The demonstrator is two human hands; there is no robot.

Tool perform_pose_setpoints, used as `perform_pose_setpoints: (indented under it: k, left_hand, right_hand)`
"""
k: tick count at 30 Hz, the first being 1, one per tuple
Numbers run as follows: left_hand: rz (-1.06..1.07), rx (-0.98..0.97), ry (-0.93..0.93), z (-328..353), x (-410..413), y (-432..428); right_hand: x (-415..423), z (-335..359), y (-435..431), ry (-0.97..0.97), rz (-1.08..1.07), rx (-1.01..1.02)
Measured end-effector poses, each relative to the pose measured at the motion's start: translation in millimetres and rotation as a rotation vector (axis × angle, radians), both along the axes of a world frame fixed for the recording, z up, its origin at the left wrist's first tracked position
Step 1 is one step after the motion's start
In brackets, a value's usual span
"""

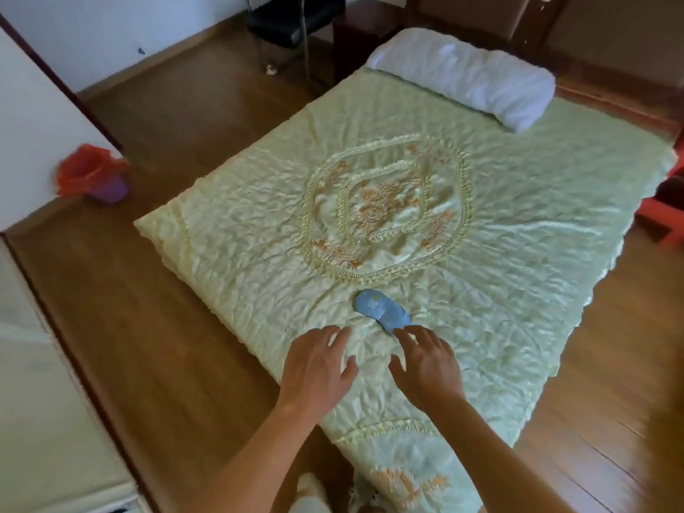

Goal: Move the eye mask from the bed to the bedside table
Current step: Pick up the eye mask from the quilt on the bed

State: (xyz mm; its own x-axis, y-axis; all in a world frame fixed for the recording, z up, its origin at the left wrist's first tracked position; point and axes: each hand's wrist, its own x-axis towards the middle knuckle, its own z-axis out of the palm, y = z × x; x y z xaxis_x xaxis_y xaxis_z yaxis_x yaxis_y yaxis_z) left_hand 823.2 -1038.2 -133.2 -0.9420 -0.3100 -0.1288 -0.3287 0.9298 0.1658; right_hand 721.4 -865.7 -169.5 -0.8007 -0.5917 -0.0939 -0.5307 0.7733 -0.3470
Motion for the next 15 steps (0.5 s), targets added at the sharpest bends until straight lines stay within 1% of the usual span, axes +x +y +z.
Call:
perform_pose_setpoints:
  k: [5, 9, 15]
  left_hand:
    - [-0.156, 0.038, -0.002, -35, -61, -25]
    - [-0.264, 0.064, 0.011, -80, -101, -53]
    - [-0.431, 0.078, -0.035, -166, -145, -83]
  right_hand:
    - [-33, -25, -8, -0.032, -0.114, 0.019]
    - [-53, -63, -13, -0.041, -0.188, 0.048]
    - [-79, -134, -18, -0.036, -0.198, 0.107]
